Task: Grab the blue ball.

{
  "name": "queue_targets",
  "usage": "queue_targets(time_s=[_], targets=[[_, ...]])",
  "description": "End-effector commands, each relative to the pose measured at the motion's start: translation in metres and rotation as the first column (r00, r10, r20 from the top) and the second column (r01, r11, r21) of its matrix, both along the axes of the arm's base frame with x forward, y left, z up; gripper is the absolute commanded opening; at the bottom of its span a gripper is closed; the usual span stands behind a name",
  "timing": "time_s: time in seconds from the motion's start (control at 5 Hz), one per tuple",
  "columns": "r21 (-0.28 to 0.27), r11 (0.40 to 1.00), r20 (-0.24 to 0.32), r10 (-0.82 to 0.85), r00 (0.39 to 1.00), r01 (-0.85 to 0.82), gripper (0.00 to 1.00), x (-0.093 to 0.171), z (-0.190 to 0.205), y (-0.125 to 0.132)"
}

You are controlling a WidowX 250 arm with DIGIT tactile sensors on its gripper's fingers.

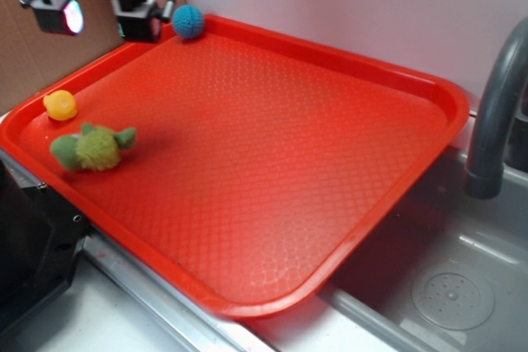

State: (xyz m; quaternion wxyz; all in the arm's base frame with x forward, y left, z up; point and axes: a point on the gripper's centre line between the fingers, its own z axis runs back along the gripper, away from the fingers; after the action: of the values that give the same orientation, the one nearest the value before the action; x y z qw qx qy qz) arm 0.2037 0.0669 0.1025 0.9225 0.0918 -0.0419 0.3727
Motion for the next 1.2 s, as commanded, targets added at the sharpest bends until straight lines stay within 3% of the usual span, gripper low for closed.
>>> queue_targets(time_s=[0.0,0.6,0.8,1.0], targets=[[0.058,0.978,0.255,0.180,0.950,-0.201,1.00,0.049,0.005,0.056],[0.058,0.978,0.255,0.180,0.950,-0.201,1.00,0.049,0.005,0.056],[0.055,0.965,0.316,0.227,0.921,-0.257,1.00,0.062,-0.014,0.071],[0.037,0.984,0.373,0.149,0.916,-0.175,1.00,0.078,-0.023,0.079]])
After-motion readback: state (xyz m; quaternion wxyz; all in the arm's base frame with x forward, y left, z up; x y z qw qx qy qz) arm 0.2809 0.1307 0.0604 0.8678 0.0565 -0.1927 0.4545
